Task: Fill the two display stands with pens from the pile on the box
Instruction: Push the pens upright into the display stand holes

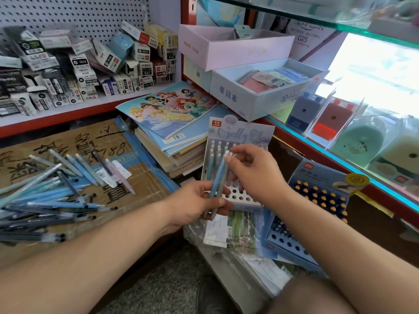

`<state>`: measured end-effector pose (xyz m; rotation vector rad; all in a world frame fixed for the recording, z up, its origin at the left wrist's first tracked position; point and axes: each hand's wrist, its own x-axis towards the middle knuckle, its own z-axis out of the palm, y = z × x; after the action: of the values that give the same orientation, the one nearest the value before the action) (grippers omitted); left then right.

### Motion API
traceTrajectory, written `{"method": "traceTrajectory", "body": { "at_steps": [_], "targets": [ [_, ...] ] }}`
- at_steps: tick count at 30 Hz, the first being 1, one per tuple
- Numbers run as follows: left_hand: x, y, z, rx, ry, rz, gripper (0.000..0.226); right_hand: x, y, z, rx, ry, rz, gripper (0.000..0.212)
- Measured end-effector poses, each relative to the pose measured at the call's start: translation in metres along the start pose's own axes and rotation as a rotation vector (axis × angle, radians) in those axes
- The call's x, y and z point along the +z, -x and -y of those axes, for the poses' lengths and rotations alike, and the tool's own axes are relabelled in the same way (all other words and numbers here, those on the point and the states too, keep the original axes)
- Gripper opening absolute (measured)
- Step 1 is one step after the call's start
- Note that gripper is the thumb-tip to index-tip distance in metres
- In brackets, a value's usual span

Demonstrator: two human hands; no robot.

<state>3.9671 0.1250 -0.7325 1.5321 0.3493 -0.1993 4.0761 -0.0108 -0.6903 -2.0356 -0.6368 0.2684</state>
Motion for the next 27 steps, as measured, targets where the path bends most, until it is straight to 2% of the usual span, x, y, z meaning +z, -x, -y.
{"method": "traceTrajectory", "body": {
  "at_steps": [5,14,23,27],
  "targets": [
    [-0.008,0.0,0.007,0.019,-0.111,-0.028,0.021,0.002,-0.002,-0.004,0.049,-0.184,0.066,0.018],
    [-0.032,0.005,0.0,0.005,-0.303,-0.243,0.03,0.009,-0.01,-0.002,-0.113,0.057,-0.172,0.012],
    [-0.052,0.01,0.009,-0.016,-0.159,-0.253,0.018,0.03,-0.022,-0.005,-0.118,0.117,-0.155,0.016],
    [-0.053,0.012,0.012,0.0,-0.169,-0.265,0.014,0.034,-0.025,-0.006,-0.123,0.164,-0.149,0.014]
  ]
}}
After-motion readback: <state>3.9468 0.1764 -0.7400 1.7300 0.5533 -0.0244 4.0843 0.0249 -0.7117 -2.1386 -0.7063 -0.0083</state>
